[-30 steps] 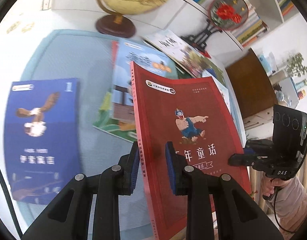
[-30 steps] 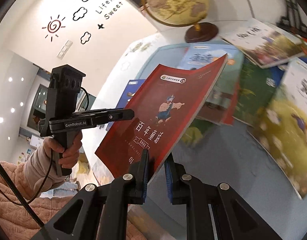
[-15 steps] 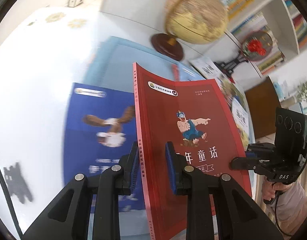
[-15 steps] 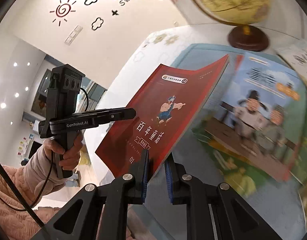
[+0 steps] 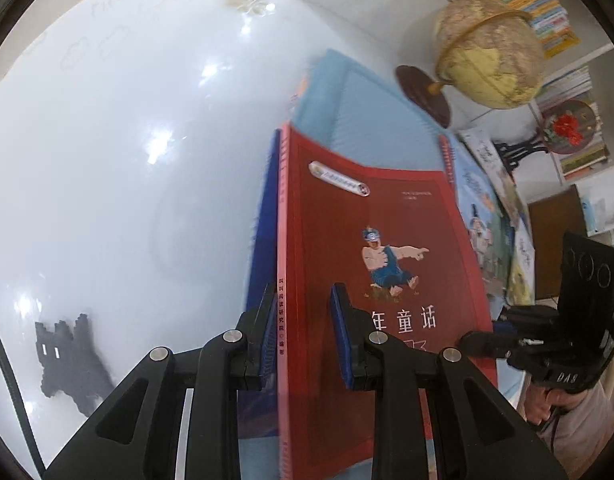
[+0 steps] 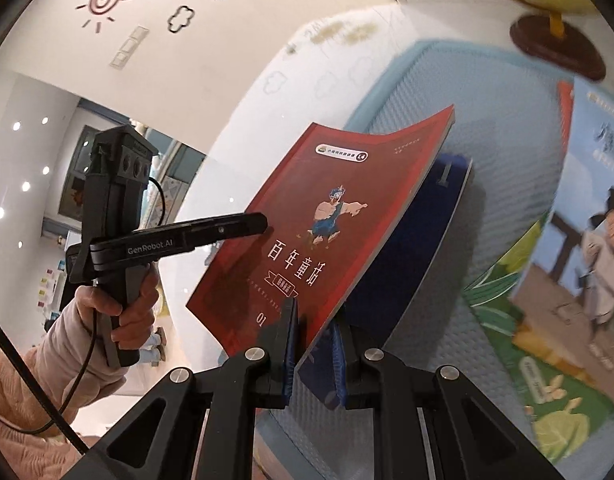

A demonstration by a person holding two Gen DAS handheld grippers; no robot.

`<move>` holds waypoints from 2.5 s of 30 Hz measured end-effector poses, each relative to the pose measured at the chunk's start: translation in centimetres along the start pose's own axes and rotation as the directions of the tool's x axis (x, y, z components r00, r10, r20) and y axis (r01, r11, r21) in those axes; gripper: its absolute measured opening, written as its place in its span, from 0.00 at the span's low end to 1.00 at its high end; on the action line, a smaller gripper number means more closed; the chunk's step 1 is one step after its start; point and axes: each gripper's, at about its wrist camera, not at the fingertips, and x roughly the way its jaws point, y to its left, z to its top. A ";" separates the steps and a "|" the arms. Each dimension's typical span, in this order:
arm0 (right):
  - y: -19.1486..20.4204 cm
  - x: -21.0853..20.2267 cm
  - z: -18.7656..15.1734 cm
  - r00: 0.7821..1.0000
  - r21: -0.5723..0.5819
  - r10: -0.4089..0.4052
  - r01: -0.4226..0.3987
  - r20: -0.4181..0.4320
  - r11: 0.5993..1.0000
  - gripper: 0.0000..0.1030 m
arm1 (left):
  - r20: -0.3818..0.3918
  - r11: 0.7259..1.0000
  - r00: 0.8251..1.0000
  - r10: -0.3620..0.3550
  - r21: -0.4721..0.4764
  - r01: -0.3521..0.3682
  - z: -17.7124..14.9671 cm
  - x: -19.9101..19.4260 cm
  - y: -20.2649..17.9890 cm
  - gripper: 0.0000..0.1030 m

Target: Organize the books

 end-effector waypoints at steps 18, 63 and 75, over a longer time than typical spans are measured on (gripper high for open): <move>-2.3 3.3 -1.0 0.998 0.149 -0.010 0.019 -0.063 0.989 0.15 | -0.066 0.995 0.993 0.094 0.033 -0.092 0.3 1.9 0.5 0.22; -15.8 -13.3 -4.7 0.882 0.400 -0.418 0.310 0.219 0.863 0.53 | -0.084 0.947 0.984 0.159 0.294 -0.128 2.1 12.6 -21.0 0.27; -17.3 -14.1 -5.0 0.922 0.388 -0.315 0.211 0.226 0.897 0.53 | -0.060 0.982 0.983 0.172 0.091 -0.166 2.8 12.7 -20.4 0.36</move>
